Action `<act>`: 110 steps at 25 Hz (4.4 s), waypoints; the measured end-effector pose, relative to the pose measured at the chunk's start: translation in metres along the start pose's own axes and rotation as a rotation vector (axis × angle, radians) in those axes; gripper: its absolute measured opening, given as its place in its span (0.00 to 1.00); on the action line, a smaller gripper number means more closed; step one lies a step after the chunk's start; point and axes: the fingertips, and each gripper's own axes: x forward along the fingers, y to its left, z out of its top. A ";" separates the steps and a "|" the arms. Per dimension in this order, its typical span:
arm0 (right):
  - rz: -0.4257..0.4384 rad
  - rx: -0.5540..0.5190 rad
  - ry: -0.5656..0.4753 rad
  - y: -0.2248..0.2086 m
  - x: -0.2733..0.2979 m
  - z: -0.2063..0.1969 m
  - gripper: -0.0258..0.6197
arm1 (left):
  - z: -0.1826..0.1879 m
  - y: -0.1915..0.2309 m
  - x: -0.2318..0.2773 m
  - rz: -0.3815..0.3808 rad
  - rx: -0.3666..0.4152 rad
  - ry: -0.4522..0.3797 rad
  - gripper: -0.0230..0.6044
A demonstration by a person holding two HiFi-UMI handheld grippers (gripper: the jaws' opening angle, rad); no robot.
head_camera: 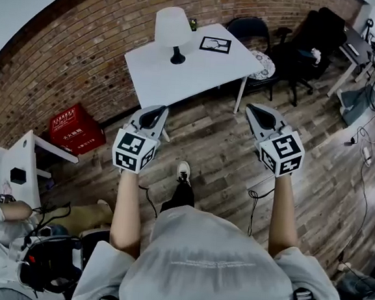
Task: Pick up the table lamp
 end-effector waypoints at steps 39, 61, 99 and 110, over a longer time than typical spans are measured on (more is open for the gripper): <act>-0.060 -0.026 0.080 -0.132 0.331 0.011 0.58 | -0.030 0.290 0.245 -0.068 -0.077 -0.068 0.51; -0.014 0.017 0.192 -0.143 0.440 -0.080 0.61 | -0.175 0.304 0.323 -0.071 -0.245 0.167 0.51; 0.071 0.046 0.217 -0.198 0.509 -0.211 0.58 | -0.272 0.357 0.522 0.261 -0.279 0.072 0.32; 0.070 0.076 0.228 -0.192 0.499 -0.204 0.58 | -0.273 0.341 0.497 0.212 -0.328 0.150 0.31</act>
